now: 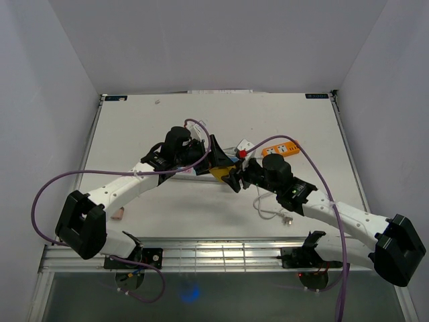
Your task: Insert the plug
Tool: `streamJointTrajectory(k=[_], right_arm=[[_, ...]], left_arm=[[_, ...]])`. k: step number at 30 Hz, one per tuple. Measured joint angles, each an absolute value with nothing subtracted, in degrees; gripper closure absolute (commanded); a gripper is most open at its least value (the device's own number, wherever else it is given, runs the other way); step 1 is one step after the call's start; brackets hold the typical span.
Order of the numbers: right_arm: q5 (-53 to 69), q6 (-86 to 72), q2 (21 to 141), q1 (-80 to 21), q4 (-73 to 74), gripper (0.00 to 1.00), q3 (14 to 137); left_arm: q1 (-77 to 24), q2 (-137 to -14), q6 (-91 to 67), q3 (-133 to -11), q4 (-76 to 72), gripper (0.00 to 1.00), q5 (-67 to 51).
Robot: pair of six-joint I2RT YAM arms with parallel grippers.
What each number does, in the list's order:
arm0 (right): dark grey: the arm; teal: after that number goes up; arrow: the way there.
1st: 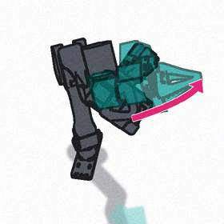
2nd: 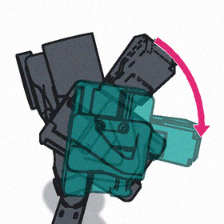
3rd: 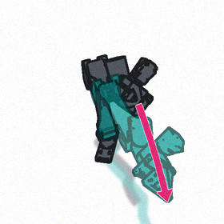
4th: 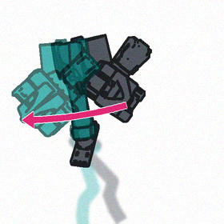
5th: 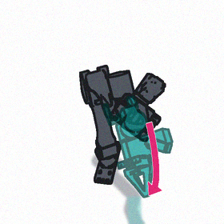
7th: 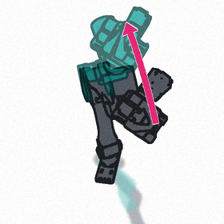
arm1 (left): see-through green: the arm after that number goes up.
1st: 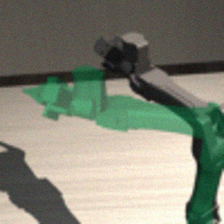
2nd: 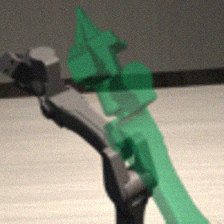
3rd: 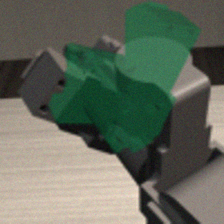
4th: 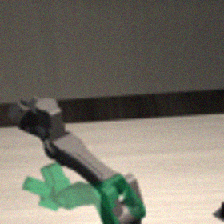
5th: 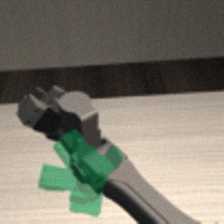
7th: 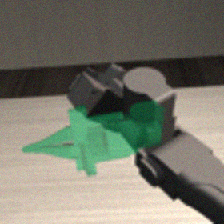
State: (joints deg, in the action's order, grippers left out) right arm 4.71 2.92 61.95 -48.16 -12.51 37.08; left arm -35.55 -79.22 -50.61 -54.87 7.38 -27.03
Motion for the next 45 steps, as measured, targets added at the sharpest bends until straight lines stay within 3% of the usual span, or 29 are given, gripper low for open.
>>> streamJointTrajectory(k=[10,17,26,31,32,36,37,39,41,45], right_arm=[[4.69,4.08,61.91,-48.42,-12.51,0.53,37.06],[4.47,4.60,61.63,-48.45,-12.60,0.53,37.06],[5.63,4.95,60.73,-48.51,-12.56,0.54,37.04],[6.22,4.82,60.66,-48.51,-12.60,0.54,37.04],[6.15,4.86,60.62,-48.51,-12.62,0.53,37.01],[6.13,4.97,60.58,-48.51,-12.60,0.50,37.01],[6.13,4.97,60.58,-48.51,-12.60,0.48,37.01],[5.98,4.95,60.58,-48.51,-12.60,0.37,37.01],[5.78,4.84,60.60,-48.51,-12.60,0.27,36.97],[5.32,4.56,61.34,-48.51,-13.41,0.25,36.97]], left_arm=[[-35.53,-79.46,-50.39,-54.92,7.27,0.05,-27.24],[-35.35,-79.46,-49.80,-54.92,7.46,0.21,-26.70],[-35.35,-79.46,-49.56,-54.92,7.22,0.19,-26.76],[-35.27,-79.46,-48.77,-54.89,6.72,0.43,-27.14],[-35.24,-79.46,-48.60,-54.87,6.55,0.55,-27.18],[-35.24,-79.46,-48.45,-54.85,6.39,0.75,-27.33],[-35.24,-79.46,-48.31,-54.85,6.39,0.78,-27.29],[-35.24,-79.44,-48.05,-54.87,6.42,0.96,-27.11],[-35.24,-79.37,-47.72,-54.87,6.42,1.00,-26.48],[-35.35,-79.13,-46.57,-54.87,7.03,1.00,-23.75]])
